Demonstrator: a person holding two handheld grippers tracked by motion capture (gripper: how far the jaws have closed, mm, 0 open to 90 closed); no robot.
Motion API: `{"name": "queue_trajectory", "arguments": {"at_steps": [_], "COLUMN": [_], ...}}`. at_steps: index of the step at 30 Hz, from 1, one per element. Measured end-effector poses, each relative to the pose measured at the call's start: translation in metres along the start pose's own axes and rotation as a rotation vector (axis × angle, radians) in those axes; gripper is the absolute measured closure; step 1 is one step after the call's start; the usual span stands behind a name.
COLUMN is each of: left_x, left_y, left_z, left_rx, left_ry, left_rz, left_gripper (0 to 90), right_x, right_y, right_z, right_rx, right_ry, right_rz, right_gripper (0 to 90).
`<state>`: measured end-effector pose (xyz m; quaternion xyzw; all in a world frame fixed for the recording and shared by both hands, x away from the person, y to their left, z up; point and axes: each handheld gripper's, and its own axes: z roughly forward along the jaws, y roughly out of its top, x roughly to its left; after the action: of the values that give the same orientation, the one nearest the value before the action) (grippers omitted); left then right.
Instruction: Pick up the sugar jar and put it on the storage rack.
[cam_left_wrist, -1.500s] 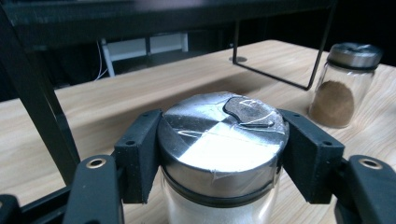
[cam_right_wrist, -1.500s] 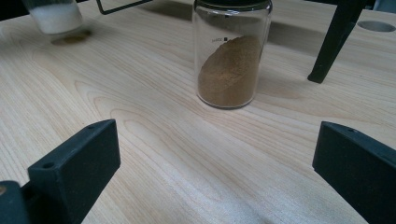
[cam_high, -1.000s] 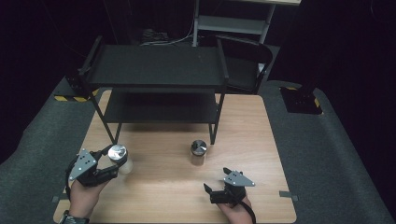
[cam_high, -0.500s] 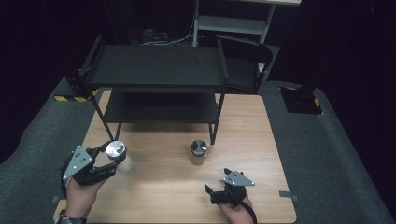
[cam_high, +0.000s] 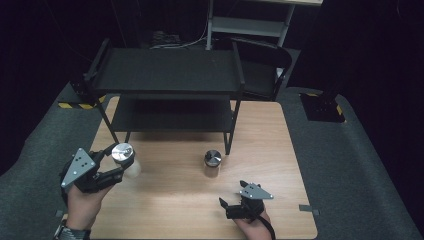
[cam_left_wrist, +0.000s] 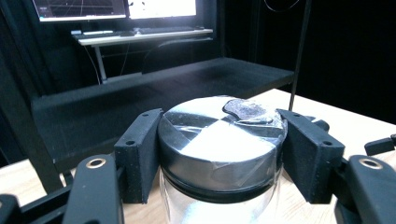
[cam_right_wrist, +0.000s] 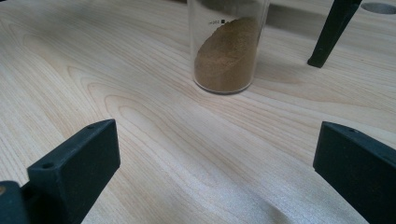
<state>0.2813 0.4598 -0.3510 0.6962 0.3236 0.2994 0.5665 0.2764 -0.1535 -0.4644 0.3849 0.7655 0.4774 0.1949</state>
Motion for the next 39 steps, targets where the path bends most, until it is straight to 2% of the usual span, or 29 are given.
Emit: {"name": "queue_trajectory", "arguments": {"at_steps": [7, 18, 24, 39], "left_x": [0.001, 0.006, 0.007, 0.009], "left_y": [0.016, 0.039, 0.053, 0.092], "left_z": [0.001, 0.001, 0.002, 0.014], "left_rx": [-0.019, -0.047, -0.060, -0.091], "left_ry": [0.002, -0.005, -0.011, -0.025], "left_rz": [0.020, -0.002, 0.011, 0.027], "left_gripper": [34.7, 34.7, 34.7, 34.7], "right_x": [0.000, 0.000, 0.000, -0.001], "right_y": [0.000, -0.001, -0.001, -0.001], "right_z": [0.000, 0.000, 0.000, 0.000], "right_rx": [0.000, -0.004, -0.003, -0.003], "right_ry": [0.000, 0.003, 0.002, 0.007], "right_rz": [-0.001, -0.001, -0.002, -0.003], "right_gripper": [0.1, 0.1, 0.1, 0.1]}}
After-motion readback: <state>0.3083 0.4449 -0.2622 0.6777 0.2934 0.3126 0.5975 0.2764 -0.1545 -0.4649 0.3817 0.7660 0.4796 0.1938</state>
